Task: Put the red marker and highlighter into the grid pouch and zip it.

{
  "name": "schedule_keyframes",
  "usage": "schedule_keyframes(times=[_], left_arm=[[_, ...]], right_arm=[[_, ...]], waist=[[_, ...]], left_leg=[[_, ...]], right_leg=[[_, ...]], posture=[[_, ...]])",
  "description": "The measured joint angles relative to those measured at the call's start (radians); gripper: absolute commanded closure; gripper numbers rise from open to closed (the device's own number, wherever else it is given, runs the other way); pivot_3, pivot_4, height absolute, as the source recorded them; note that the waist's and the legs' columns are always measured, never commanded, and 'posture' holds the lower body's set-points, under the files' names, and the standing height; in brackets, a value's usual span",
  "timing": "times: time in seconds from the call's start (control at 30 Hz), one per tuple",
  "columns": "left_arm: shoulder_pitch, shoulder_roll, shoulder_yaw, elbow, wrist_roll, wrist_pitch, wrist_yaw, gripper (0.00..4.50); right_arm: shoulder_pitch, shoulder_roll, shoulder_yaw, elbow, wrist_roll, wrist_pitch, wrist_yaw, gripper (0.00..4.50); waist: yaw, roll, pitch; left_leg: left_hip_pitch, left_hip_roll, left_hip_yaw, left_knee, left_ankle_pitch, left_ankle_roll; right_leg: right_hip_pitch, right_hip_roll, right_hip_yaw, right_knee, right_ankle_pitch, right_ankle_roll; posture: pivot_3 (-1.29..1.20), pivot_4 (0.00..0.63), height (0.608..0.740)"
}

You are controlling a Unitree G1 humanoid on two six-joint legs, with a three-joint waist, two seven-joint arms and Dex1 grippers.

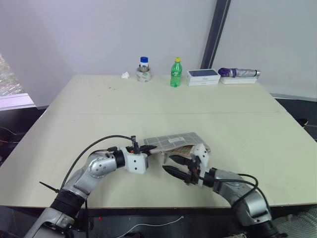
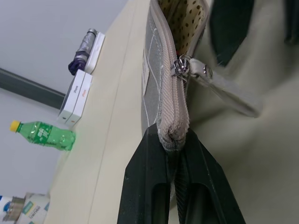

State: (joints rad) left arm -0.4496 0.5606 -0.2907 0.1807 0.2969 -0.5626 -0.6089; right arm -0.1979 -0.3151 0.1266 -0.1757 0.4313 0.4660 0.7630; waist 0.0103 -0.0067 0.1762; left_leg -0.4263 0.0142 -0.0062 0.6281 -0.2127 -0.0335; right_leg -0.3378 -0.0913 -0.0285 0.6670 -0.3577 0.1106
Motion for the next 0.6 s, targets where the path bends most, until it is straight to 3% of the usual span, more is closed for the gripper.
schedule_keyframes(times=[0.2,0.3,0.43,0.6], left_arm=[[-0.01,0.005,0.001,-0.005,0.0,0.009,0.0,4.5],[-0.01,0.007,0.001,-0.005,0.0,0.008,0.0,4.5],[-0.01,0.007,0.001,-0.005,0.0,0.009,0.001,4.5],[0.006,0.019,0.002,-0.007,0.0,0.008,0.002,4.5]], right_arm=[[-0.06,0.06,0.065,0.088,-0.041,-0.01,-0.013,1.62],[-0.091,0.073,0.072,0.113,-0.057,-0.026,-0.012,2.44],[-0.098,0.093,0.069,0.138,-0.057,-0.034,-0.012,4.46],[-0.055,-0.013,0.032,0.128,-0.056,-0.043,0.023,4.46]], waist=[[-0.001,0.0,0.0],[-0.001,0.0,0.0],[0.0,0.0,0.0],[0.002,0.0,0.0]], left_leg=[[0.0,0.0,0.0,0.0,0.0,0.0],[0.0,0.0,0.0,0.0,0.0,0.0],[0.0,0.0,0.0,0.0,0.0,0.0],[0.0,-0.001,0.0,0.0,0.0,0.0]], right_leg=[[0.0,0.0,0.0,0.0,0.0,0.0],[-0.001,0.0,0.0,0.0,0.0,0.0],[-0.001,0.0,0.0,0.0,0.0,0.0],[0.0,-0.001,0.0,0.0,0.0,0.0]], posture=[[0.0,0.15,0.74],[0.0,0.15,0.74],[0.0,0.15,0.74],[0.0,0.15,0.74]])
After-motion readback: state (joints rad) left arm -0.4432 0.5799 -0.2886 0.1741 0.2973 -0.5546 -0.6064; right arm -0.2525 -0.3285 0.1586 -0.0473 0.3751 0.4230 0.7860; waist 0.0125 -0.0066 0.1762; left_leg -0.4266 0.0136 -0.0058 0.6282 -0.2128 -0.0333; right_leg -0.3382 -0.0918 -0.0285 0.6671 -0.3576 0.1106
